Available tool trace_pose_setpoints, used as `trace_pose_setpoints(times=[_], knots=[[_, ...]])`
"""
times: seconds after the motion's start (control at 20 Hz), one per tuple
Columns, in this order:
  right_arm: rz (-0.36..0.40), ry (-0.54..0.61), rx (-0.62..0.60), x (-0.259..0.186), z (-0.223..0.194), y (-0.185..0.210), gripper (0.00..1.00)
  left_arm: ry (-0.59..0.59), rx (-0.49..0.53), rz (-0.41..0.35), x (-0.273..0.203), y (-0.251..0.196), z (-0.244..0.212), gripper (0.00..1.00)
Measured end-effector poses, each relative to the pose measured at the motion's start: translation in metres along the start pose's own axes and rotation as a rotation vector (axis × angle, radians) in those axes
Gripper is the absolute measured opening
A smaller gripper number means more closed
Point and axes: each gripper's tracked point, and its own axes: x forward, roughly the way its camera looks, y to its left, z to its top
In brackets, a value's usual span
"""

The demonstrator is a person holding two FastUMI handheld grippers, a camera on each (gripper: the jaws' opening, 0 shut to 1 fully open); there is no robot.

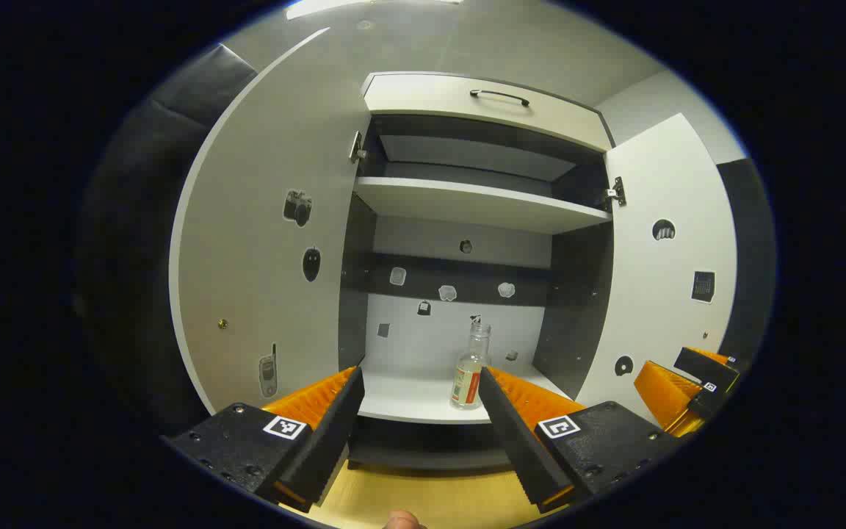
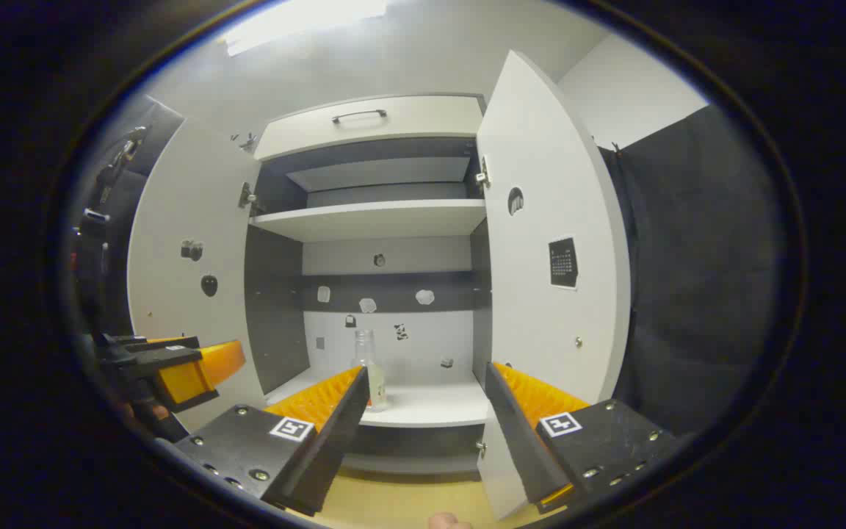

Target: Grasp the bottle in the cabinet with the left hand and place it on the coaster, then close the right door with the right hand and the left door with the left hand.

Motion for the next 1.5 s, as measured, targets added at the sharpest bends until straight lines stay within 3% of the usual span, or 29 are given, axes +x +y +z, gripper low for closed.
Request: trace_pose_setpoints(times=[0.4, 1.5], knots=[[-0.026, -0.011, -0.002, -0.008, 0.005, -0.021, 0.96, -0.014, 0.024, -0.001, -0.005, -0.008, 0.007, 0.99], [-0.037, -0.025, 0.007, -0.014, 0.009, -0.030, 0.96, 0.027, 0.035, -0.051, 0.005, -0.025, -0.006, 0.99]])
